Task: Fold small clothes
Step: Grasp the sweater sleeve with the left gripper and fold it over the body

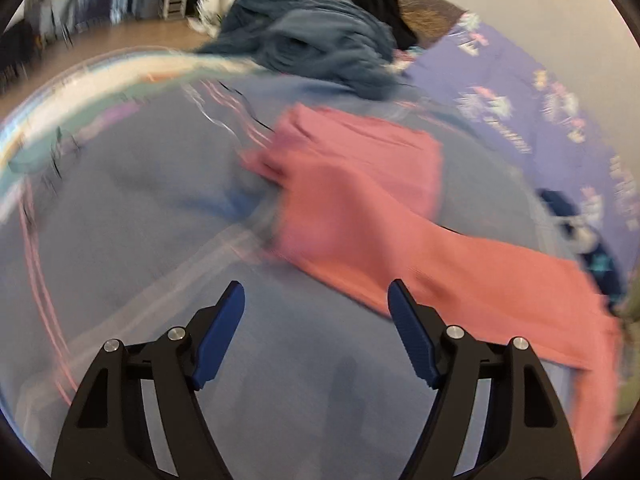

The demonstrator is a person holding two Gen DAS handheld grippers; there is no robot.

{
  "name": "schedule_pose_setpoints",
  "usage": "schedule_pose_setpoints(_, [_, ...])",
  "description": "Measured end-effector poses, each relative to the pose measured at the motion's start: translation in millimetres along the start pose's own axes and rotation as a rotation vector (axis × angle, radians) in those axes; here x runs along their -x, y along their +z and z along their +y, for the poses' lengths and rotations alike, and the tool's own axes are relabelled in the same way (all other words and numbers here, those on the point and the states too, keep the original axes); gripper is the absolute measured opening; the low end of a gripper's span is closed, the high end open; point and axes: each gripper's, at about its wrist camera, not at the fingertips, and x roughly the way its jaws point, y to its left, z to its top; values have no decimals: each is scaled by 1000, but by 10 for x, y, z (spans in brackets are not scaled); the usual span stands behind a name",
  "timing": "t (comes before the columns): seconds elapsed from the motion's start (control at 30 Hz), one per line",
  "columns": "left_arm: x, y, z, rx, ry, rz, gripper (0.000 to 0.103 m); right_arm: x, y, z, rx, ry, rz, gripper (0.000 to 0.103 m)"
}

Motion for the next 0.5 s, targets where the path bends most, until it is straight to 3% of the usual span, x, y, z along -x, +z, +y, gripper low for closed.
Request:
schedule_pose_setpoints(0.07, [-229,160,86,-39,3,21,75,-24,1,-8,-2,-4,6,101])
schedule_pose_setpoints(0.17, [-504,280,161,-18,-41,87,75,-61,13,-28,-14,-2,16,101])
schedule_pose_setpoints(0.2, [-612,319,184,-15,-38,105,71,-61,18,-34,-15,0,19,101])
schedule_pose_setpoints(0.23, [-684,352,194,-21,-33,106,62,-60,21,-38,-15,0,20,101])
schedule_pose_setpoints(0.27, [-717,376,184,-32,-37,109,33,-53,22,-39,-12,0,19,101])
schedule_pose_setpoints(0.33, [-743,438,152,-41,-71,144,3,-58,26,-49,-4,-4,13,101])
schedule_pose_setpoints(0.43, [-486,540,-45,-74,-118,109,2,-61,24,-73,-1,-11,11,101])
schedule_pose_setpoints(0.5, [-75,596,-368,-166,-185,68,2,-83,24,-109,-8,-9,12,101])
